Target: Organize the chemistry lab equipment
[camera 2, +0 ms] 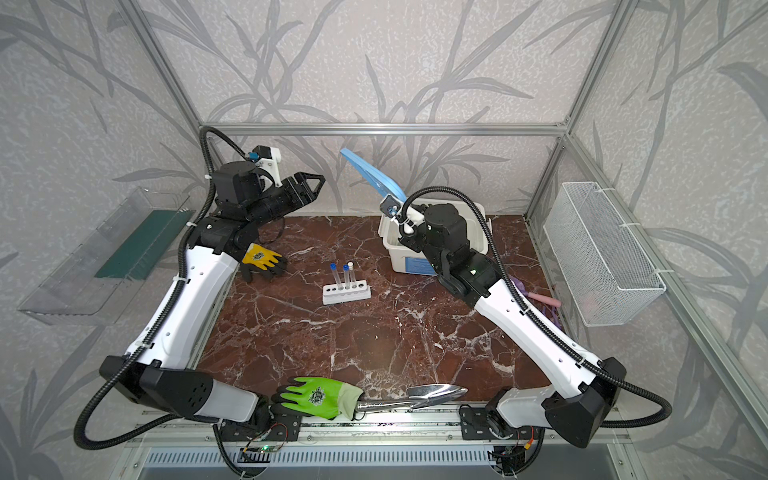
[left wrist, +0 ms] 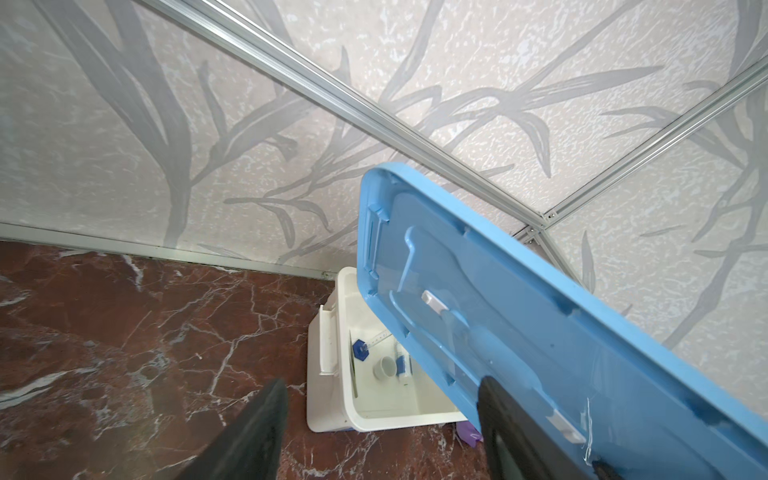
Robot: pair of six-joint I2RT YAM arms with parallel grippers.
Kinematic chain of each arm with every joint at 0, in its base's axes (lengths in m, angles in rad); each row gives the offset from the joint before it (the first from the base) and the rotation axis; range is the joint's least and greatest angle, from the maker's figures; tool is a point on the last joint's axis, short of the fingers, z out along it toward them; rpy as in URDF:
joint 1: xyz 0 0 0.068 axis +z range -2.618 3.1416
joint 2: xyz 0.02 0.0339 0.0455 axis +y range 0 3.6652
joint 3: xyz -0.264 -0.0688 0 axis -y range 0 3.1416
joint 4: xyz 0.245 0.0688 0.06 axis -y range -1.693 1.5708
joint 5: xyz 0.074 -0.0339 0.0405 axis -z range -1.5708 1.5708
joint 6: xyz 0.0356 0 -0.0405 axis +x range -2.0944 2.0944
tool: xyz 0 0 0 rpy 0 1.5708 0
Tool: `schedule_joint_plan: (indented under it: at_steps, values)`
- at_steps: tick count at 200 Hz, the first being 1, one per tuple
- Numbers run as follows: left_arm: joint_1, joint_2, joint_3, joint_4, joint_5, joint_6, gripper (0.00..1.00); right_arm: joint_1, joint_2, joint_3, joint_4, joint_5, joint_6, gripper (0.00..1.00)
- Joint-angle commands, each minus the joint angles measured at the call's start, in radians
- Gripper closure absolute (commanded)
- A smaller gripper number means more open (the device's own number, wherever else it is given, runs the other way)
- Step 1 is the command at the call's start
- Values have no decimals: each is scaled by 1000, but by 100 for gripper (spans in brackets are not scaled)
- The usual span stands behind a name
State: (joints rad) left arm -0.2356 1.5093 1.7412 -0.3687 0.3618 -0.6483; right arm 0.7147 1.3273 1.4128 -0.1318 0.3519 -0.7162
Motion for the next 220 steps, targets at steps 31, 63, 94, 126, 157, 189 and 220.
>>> schedule_joint_plan:
  at_steps: [31, 63, 94, 126, 157, 189, 220]
  values:
    - [-29, 82, 33, 102, 68, -212, 24, 95, -23, -101, 402, 231, -385, 87]
    - [-29, 104, 38, 133, 105, -259, 22, 128, -10, -148, 506, 266, -493, 86]
    - [-31, 114, 20, 177, 132, -287, 22, 150, 9, -158, 544, 289, -544, 84]
    - [-30, 98, -8, 198, 157, -287, 22, 142, 43, -151, 620, 346, -585, 84]
    - [-23, 72, -68, 220, 156, -299, 22, 105, 59, -124, 575, 358, -530, 84]
    - [-4, 36, -107, 246, 160, -310, 22, 60, 75, -133, 552, 365, -492, 84]
    - [2, 51, -98, 281, 184, -344, 22, 57, 76, -169, 574, 346, -488, 84]
